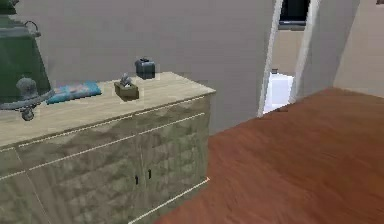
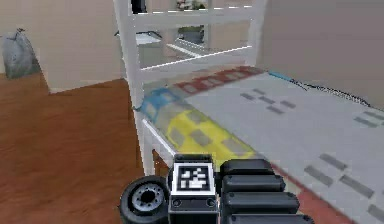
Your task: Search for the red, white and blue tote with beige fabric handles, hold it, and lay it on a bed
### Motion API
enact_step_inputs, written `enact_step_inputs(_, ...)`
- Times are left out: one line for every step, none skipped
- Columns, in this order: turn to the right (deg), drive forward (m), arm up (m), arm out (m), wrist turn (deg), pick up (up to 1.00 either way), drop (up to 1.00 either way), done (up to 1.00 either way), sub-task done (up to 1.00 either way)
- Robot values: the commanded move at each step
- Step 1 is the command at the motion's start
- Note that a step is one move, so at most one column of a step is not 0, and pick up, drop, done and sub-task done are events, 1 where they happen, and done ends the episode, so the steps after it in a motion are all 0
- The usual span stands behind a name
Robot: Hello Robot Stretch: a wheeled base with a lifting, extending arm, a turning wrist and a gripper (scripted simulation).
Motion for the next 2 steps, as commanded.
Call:
enact_step_inputs(-45.0,0.0,0.0,0.0,0.0,0.0,0.0,0.0,0.0)
enact_step_inputs(-45.0,0.0,0.0,0.0,0.0,0.0,0.0,0.0,0.0)
